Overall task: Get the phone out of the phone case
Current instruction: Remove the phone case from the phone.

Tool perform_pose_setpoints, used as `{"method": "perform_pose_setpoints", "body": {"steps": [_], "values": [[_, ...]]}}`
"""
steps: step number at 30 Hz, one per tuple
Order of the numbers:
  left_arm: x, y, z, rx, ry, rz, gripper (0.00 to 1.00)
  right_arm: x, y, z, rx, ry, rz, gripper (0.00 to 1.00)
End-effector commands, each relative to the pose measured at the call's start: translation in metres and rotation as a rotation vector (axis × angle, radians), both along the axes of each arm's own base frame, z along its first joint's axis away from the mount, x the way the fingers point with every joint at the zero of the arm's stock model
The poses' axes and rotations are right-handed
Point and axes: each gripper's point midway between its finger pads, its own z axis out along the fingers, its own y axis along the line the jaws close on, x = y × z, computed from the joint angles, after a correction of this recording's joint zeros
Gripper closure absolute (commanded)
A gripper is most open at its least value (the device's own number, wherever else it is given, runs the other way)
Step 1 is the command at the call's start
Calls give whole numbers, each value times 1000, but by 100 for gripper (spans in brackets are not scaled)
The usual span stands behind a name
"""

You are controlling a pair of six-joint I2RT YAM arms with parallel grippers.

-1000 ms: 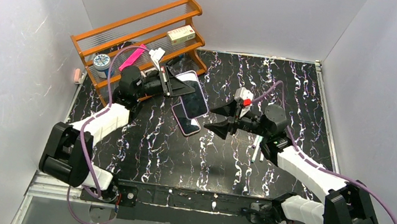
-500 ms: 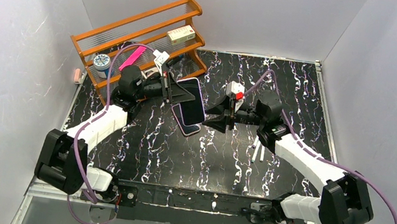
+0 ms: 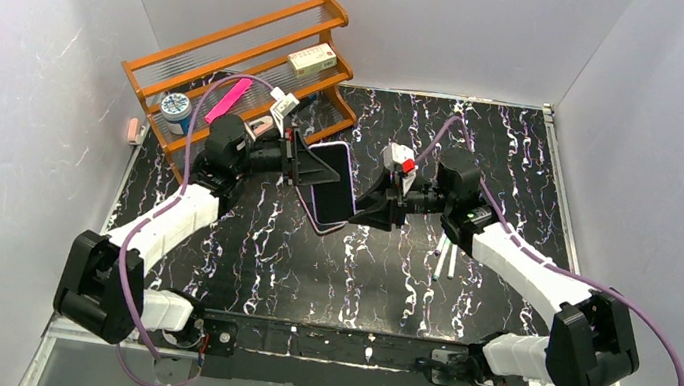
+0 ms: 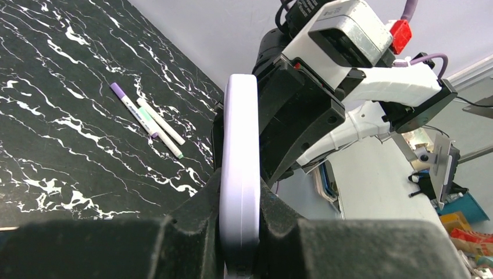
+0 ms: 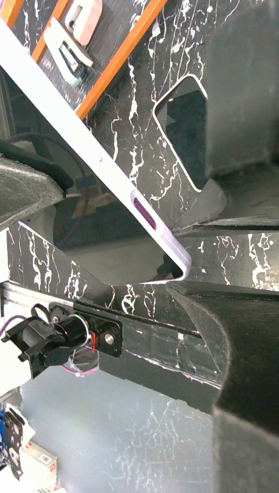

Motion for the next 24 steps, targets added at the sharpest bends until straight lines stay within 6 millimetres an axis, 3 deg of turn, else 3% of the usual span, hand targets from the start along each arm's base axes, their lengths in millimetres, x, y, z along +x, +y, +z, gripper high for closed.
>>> {"method": "perform_pose_setpoints", "body": {"steps": [1, 12, 17, 24], "values": [[-17, -2, 41, -47, -109, -48, 100, -2, 3, 17, 30, -56, 58, 64], [-19, -2, 44, -71, -20, -13, 100, -13, 4, 10, -1, -107, 130, 92], [-24, -3, 51, -79, -13, -39, 100, -9, 12, 7, -26, -147, 114, 99], [-39, -1, 62, -89, -24, -85, 100, -9, 20, 4, -73, -212, 101, 99]]}}
